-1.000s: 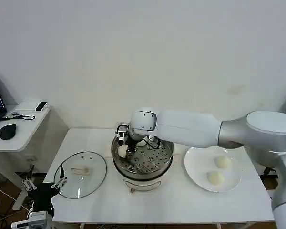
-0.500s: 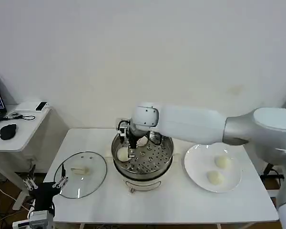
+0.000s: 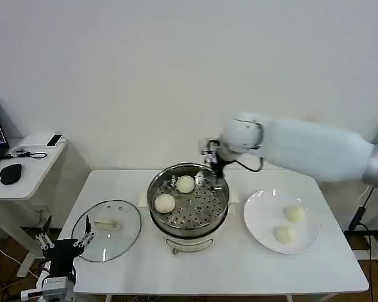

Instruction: Take steamed baozi put them in steamer then cover it.

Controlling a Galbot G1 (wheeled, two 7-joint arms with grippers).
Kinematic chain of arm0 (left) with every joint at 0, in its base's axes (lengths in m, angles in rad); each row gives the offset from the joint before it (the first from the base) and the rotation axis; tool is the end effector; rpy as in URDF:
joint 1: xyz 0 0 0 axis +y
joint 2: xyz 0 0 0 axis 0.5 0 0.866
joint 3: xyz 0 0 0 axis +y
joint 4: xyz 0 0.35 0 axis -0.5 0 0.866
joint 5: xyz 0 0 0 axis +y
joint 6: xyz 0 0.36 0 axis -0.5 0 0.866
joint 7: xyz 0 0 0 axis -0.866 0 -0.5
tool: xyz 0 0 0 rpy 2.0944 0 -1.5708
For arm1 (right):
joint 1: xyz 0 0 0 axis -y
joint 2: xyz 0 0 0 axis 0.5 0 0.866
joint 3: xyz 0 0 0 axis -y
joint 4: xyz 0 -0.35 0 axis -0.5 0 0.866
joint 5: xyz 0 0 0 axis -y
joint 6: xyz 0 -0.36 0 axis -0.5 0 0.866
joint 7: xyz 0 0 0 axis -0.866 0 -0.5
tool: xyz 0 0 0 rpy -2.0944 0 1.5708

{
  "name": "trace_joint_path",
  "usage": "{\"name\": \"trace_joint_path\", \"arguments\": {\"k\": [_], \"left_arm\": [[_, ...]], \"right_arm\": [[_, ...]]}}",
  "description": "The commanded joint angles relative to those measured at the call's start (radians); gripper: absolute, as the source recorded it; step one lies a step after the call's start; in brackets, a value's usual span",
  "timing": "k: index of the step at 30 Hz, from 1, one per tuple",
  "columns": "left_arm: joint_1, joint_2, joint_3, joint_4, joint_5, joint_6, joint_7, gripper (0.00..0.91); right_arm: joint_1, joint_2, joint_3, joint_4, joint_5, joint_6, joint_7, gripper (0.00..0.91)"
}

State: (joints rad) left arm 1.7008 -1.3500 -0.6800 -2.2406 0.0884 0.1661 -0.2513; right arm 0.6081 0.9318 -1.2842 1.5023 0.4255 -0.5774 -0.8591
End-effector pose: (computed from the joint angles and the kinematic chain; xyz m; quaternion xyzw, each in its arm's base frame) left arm 0.1521 0.0706 -0.2599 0.1323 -0.9730 -0.1846 0.0420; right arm 0.5142 0.0568 -0.0411 0.4979 -0.5848 0.5627 0.3058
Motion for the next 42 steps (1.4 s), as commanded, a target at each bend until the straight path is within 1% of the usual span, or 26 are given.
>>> {"name": "trace_joint_path", "arguments": {"k": [1,4,6,8,10,11,13,15,16,18,20,23,26,28,33,37,42], "left_arm": [[-0.006,0.007,0.002,0.011,-0.002,0.0,0.001,0.907],[-0.01,0.013,0.005,0.021,-0.004,0.0,0.002,0.907],[-0.01,0.016,0.007,0.027,-0.004,-0.001,0.002,0.907],[-0.009,0.017,0.008,0.031,-0.004,-0.002,0.002,0.907],[-0.006,0.019,0.009,0.036,-0.004,-0.005,0.002,0.907],[-0.006,0.02,0.009,0.041,-0.003,-0.008,0.002,0.907],[-0.008,0.026,0.01,0.054,-0.002,-0.012,0.002,0.907],[-0.012,0.031,0.011,0.061,-0.004,-0.012,0.003,0.907],[-0.015,0.033,0.013,0.064,-0.004,-0.012,0.004,0.907],[-0.02,0.035,0.018,0.065,-0.003,-0.009,0.005,0.907],[-0.024,0.038,0.02,0.066,-0.003,-0.006,0.006,0.907],[-0.027,0.038,0.022,0.065,-0.003,-0.002,0.008,0.907],[-0.026,0.037,0.021,0.07,-0.002,-0.002,0.008,0.907],[-0.025,0.036,0.02,0.074,-0.002,-0.004,0.007,0.907],[-0.019,0.033,0.014,0.073,-0.002,-0.005,0.006,0.907],[-0.015,0.03,0.007,0.07,-0.002,-0.005,0.006,0.907],[-0.012,0.027,0.002,0.068,-0.001,-0.006,0.007,0.907]], "right_arm": [[0.006,-0.348,0.007,0.147,-0.213,0.103,-0.107,0.907],[-0.057,-0.43,0.036,0.157,-0.289,0.144,-0.121,0.907],[-0.123,-0.462,0.054,0.167,-0.323,0.153,-0.123,0.907],[-0.18,-0.51,0.091,0.178,-0.348,0.16,-0.126,0.907],[-0.275,-0.575,0.144,0.196,-0.395,0.195,-0.136,0.907],[-0.292,-0.592,0.165,0.197,-0.407,0.198,-0.136,0.907],[-0.4,-0.642,0.243,0.199,-0.441,0.226,-0.141,0.907],[-0.481,-0.67,0.313,0.197,-0.464,0.243,-0.148,0.907],[-0.597,-0.688,0.392,0.194,-0.485,0.252,-0.149,0.907],[-0.626,-0.688,0.4,0.179,-0.503,0.273,-0.148,0.907],[-0.646,-0.681,0.408,0.167,-0.517,0.278,-0.148,0.907],[-0.659,-0.649,0.41,0.131,-0.542,0.294,-0.15,0.907],[-0.668,-0.621,0.415,0.096,-0.54,0.294,-0.145,0.907],[-0.68,-0.587,0.414,0.064,-0.543,0.296,-0.141,0.907],[-0.696,-0.545,0.408,0.057,-0.55,0.29,-0.126,0.907],[-0.703,-0.498,0.412,0.026,-0.557,0.291,-0.101,0.907],[-0.706,-0.452,0.413,-0.012,-0.551,0.292,-0.095,0.907]]}}
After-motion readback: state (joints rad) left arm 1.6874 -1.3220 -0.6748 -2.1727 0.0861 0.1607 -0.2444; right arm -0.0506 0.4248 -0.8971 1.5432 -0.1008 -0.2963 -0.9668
